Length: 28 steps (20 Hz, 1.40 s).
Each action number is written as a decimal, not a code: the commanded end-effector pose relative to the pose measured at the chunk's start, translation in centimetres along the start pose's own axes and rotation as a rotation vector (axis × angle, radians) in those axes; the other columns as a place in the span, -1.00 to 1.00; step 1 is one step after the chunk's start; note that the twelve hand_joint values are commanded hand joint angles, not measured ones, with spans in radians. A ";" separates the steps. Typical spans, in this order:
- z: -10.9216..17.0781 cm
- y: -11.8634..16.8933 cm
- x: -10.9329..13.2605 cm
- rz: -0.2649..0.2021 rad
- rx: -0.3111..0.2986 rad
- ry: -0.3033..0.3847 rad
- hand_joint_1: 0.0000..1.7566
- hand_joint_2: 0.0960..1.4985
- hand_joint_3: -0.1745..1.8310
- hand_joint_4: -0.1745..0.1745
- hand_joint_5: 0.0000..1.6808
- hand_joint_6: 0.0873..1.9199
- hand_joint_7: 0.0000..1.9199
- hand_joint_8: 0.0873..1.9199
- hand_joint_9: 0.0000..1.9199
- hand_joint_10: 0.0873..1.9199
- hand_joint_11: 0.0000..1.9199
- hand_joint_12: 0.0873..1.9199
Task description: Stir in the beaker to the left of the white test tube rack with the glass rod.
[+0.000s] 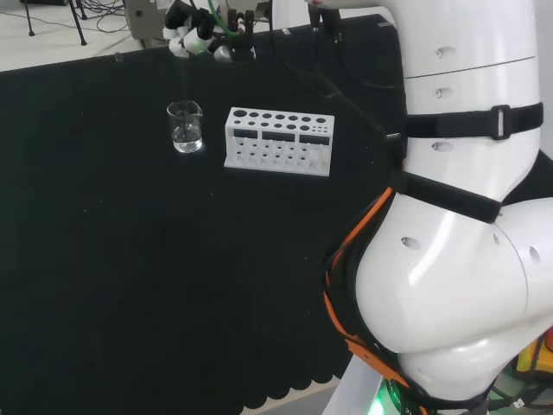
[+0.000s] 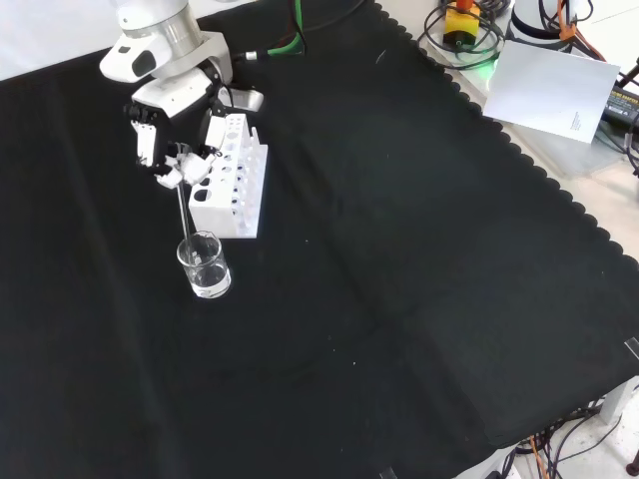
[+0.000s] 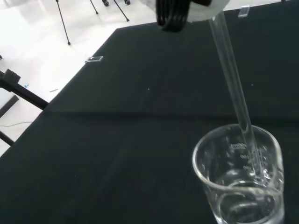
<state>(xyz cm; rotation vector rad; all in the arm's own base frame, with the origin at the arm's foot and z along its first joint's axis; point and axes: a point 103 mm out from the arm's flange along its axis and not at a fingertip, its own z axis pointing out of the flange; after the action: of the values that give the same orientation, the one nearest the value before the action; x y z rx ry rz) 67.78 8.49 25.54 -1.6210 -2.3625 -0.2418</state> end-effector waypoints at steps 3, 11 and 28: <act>-0.3 -3.6 -0.2 0.023 -0.007 0.003 0.46 0.14 -0.36 -1.00 0.13 -0.16 0.06 0.38 0.62 0.01 0.71 -0.24; 0.2 -1.5 3.4 -0.032 -0.009 0.013 0.46 0.14 -0.36 -1.00 0.13 -0.16 0.06 0.37 0.62 0.01 0.71 -0.24; -1.8 -0.4 -1.3 0.035 -0.022 0.010 0.46 0.15 -0.36 -1.00 0.13 -0.16 0.06 0.37 0.62 0.01 0.71 -0.24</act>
<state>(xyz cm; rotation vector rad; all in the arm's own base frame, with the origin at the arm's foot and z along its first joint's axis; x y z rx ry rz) 69.61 9.94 26.91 -1.6034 -2.3828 -0.2852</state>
